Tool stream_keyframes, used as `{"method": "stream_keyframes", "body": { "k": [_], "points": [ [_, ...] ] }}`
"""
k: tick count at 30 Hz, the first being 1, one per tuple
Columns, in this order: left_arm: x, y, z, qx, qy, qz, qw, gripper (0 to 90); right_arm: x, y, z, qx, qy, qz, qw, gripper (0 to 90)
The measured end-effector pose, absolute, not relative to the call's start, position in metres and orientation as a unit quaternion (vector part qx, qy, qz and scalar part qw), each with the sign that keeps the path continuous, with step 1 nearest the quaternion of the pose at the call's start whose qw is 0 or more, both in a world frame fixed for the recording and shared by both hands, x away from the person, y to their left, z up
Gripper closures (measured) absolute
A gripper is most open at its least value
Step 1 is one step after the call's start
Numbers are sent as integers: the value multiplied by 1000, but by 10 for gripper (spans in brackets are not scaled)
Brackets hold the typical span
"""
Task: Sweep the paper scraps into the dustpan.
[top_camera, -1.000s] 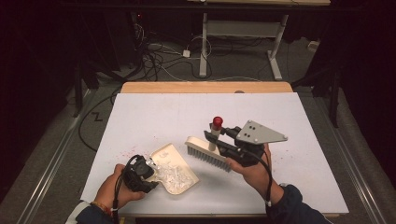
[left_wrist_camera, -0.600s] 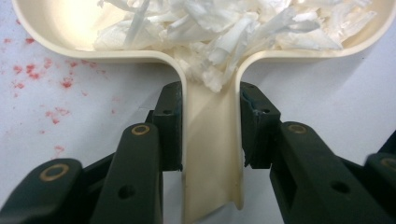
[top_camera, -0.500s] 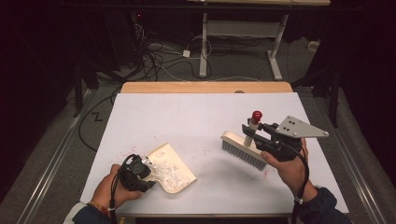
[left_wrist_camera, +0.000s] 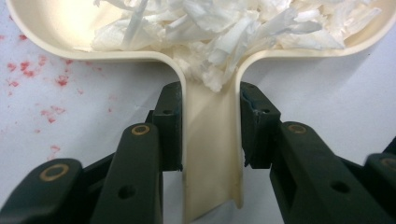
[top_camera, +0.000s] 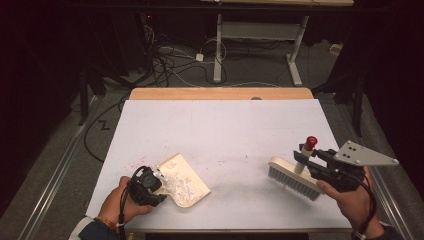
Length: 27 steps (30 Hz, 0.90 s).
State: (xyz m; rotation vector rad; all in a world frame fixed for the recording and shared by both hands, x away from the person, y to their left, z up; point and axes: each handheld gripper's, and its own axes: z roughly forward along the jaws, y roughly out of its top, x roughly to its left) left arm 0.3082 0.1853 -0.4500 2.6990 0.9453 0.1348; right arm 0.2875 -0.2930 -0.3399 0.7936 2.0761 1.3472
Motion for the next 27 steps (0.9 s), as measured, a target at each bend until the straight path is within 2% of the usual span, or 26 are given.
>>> {"method": "stream_keyframes", "body": {
  "k": [10, 17, 27],
  "points": [
    [308, 185, -450, 934, 327, 46, 138, 631, 266, -307, -341, 287, 794, 483, 232, 696],
    [308, 185, -450, 935, 325, 47, 136, 632, 272, -285, -353, 270, 801, 493, 207, 697],
    [309, 183, -450, 935, 324, 47, 134, 632, 281, -237, -362, 245, 793, 517, 210, 696]
  ]
}}
